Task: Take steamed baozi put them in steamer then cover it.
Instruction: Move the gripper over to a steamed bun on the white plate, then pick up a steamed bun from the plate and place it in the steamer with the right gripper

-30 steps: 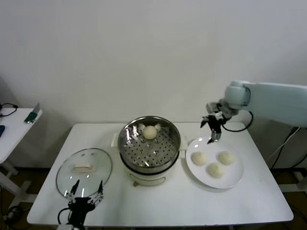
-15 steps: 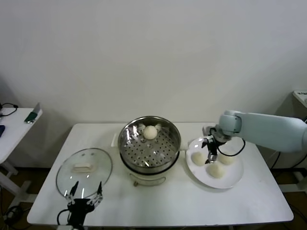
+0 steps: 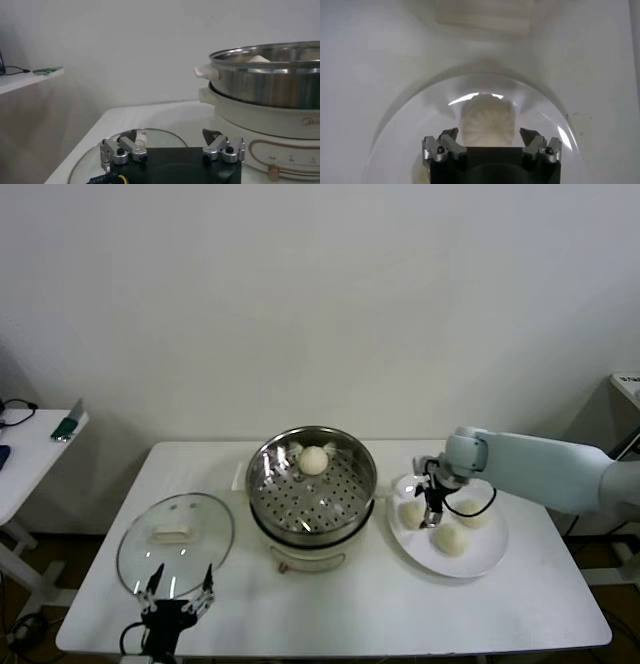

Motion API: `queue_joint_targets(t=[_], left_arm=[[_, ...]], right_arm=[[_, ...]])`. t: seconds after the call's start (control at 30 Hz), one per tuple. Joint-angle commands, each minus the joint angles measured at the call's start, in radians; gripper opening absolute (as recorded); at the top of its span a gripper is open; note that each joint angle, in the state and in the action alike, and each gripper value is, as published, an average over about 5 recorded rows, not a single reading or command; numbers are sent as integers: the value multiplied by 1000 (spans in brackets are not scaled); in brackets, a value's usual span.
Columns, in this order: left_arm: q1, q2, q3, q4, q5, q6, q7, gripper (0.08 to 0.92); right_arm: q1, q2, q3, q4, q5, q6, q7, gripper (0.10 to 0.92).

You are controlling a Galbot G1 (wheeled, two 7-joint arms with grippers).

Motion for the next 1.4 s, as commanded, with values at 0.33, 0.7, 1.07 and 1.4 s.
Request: queue_joint_targets(t=[0.33,0.7,1.07,1.4], left_arm=[[2,4,4,-10,0,-1,-5,823],[-3,16,12,-19,1,2,-4,823],[9,19,9,-45,0,1,-4,823],[16,18,-2,-52,-8,0,-8,823]], right_arm=[[183,-29,-90,55,36,23,-69,655],[812,15,-290,258,310,72,-213,653],[646,274,-84,410,520,-98,14,653],[437,463,-75,254,463,-135,87,653]])
